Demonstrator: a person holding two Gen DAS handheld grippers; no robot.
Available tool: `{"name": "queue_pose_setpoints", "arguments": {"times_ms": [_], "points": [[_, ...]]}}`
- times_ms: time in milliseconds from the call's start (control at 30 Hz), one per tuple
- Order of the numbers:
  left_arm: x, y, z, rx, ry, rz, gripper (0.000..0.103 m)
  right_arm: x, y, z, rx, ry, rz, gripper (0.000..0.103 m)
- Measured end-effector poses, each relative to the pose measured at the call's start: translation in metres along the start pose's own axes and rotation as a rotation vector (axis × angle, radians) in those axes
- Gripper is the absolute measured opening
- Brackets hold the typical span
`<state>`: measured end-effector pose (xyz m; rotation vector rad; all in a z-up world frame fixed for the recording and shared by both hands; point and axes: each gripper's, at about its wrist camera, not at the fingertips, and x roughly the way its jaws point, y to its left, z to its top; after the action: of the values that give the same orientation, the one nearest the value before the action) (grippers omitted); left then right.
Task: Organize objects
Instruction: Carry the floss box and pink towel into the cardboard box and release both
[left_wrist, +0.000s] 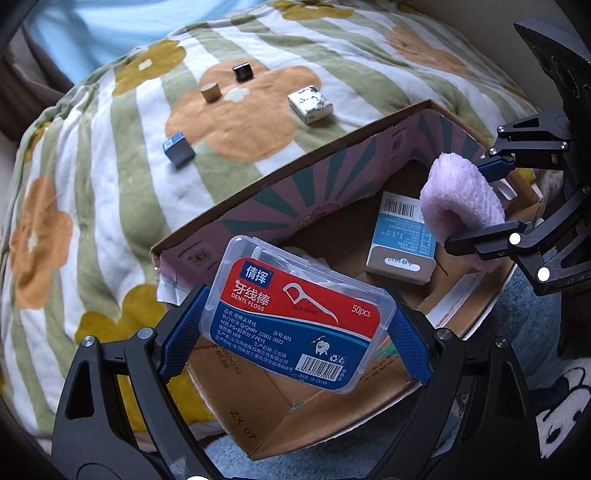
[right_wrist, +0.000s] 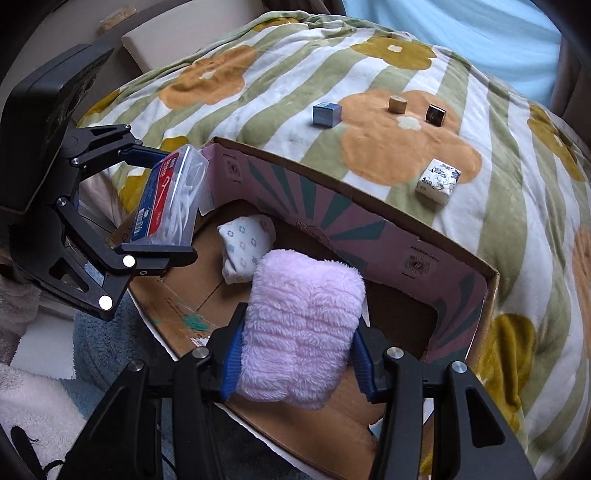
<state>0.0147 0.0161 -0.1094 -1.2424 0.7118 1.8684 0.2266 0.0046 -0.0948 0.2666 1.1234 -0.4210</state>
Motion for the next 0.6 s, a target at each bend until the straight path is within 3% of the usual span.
{"name": "queue_pose_setpoints", "arguments": {"times_ms": [267,333,367,467,600], "points": [[-0.003,-0.006,0.000,0.017,-0.022,-0.014,0.090,-0.002,0.003,0.003,-0.029,0.001,-0.010,0.046],[-0.007,-0.010,0.000,0.037,-0.045,0.005,0.097,0.000,0.002,0.006,-0.019,0.021,-0.016,0.051],[-0.008,-0.011,0.000,0.045,-0.057,0.012,0.103,0.000,0.000,0.007,-0.006,0.024,-0.027,0.058],[-0.010,-0.014,-0.003,0.065,-0.062,0.009,0.103,-0.002,-0.005,0.010,0.017,-0.011,-0.038,0.085],[-0.005,-0.011,-0.009,0.053,-0.043,0.003,0.103,-0.006,-0.011,0.011,0.040,-0.037,-0.042,0.087]]}}
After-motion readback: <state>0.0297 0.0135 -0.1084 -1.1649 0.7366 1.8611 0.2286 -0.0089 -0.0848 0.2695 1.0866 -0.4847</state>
